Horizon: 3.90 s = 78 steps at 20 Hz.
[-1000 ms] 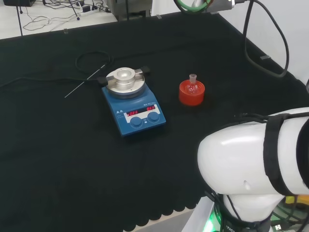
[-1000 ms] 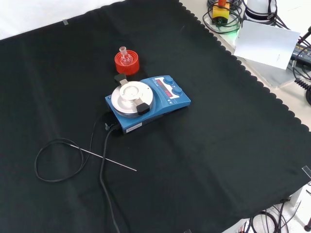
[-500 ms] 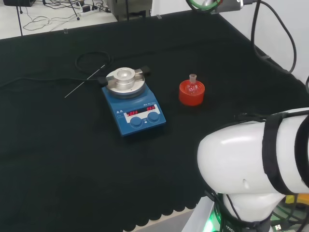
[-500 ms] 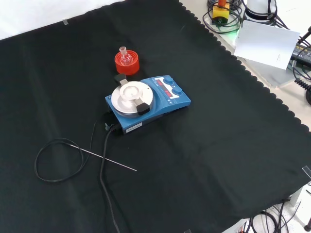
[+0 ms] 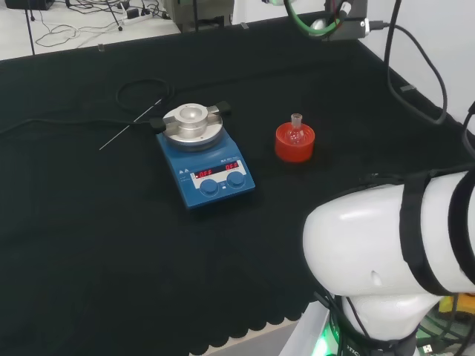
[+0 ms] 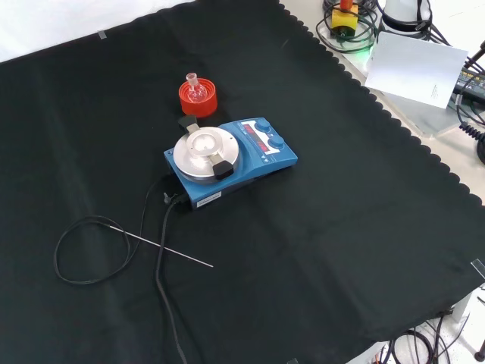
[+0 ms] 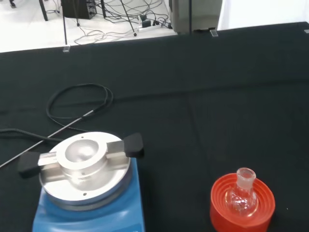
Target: Pick up the round-bottom flask.
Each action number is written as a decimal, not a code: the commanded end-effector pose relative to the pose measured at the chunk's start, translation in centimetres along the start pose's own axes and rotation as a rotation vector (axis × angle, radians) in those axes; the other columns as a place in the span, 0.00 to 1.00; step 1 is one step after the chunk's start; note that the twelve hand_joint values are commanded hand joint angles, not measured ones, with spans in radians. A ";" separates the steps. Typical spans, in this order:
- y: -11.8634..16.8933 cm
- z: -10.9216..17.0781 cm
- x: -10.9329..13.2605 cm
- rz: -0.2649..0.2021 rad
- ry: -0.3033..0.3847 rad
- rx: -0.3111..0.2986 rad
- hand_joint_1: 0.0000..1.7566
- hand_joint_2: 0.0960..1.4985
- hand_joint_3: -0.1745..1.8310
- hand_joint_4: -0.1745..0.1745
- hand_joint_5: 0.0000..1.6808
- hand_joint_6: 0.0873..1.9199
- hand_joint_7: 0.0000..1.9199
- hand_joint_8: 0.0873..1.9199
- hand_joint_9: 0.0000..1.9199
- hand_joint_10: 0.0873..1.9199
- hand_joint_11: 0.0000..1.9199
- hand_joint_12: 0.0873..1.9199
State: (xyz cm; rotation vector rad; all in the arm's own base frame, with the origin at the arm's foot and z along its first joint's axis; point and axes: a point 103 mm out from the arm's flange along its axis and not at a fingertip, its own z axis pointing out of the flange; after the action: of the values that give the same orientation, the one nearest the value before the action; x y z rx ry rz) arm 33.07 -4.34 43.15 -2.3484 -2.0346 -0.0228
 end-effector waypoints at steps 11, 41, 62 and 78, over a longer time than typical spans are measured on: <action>7.8 11.1 -14.3 0.139 0.100 0.095 0.14 0.81 0.21 0.43 0.25 0.13 0.09 0.29 0.16 0.32 0.06 0.71; 11.1 24.8 -11.7 0.132 0.171 0.156 0.40 0.59 0.22 0.38 0.32 0.16 0.14 0.32 0.20 0.32 0.06 0.72; 11.8 30.9 -11.8 0.154 0.174 0.182 0.47 0.41 0.37 0.40 0.34 0.23 0.14 0.32 0.20 0.32 0.05 0.72; 12.9 32.2 -12.1 0.163 0.199 0.157 0.47 0.41 0.38 0.37 0.38 0.26 0.14 0.33 0.21 0.33 0.05 0.72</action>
State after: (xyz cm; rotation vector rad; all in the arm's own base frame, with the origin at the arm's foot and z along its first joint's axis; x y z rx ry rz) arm 43.39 -16.89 10.61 -2.2998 -1.6940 -0.0604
